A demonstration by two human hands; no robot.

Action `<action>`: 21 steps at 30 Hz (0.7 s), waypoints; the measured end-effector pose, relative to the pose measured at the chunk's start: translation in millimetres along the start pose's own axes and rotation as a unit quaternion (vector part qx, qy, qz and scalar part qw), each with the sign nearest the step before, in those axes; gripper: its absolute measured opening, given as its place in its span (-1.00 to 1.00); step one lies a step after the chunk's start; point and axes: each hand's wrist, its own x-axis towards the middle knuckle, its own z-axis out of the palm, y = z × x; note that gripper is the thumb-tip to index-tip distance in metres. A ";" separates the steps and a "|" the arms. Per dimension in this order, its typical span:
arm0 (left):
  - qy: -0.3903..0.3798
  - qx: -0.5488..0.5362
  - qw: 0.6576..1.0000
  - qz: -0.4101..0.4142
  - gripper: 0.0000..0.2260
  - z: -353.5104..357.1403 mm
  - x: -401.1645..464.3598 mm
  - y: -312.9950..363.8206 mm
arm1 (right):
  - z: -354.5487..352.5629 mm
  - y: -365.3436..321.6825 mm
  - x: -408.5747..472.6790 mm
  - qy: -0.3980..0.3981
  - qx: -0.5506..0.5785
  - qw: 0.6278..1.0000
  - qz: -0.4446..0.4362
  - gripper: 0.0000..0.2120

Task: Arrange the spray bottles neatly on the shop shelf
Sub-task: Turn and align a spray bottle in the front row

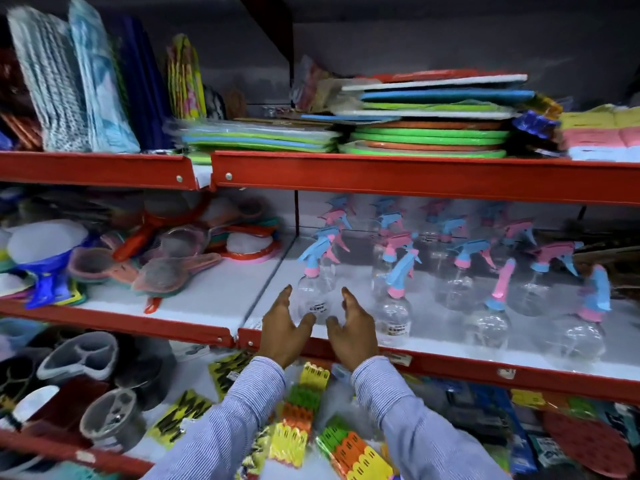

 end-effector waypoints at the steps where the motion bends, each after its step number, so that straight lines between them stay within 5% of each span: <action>1: -0.016 0.003 1.000 -0.001 -0.34 -1.4 6.9 -5.1 | 5.2 -1.1 8.7 -0.004 0.004 1.000 0.026 -0.40; 6: -0.075 -0.025 0.997 -0.020 -0.31 -5.0 29.2 -13.9 | 23.2 -4.8 34.7 -0.035 -0.028 0.994 0.099 -0.38; 14: -0.119 -0.056 0.991 -0.006 -0.52 -7.5 45.1 -22.3 | 29.7 -6.9 43.2 -0.038 -0.024 0.996 0.073 -0.57; 21: -0.115 -0.062 0.991 0.016 -0.51 -13.6 29.1 -27.8 | 26.2 -5.6 23.4 -0.032 -0.026 0.997 0.063 -0.60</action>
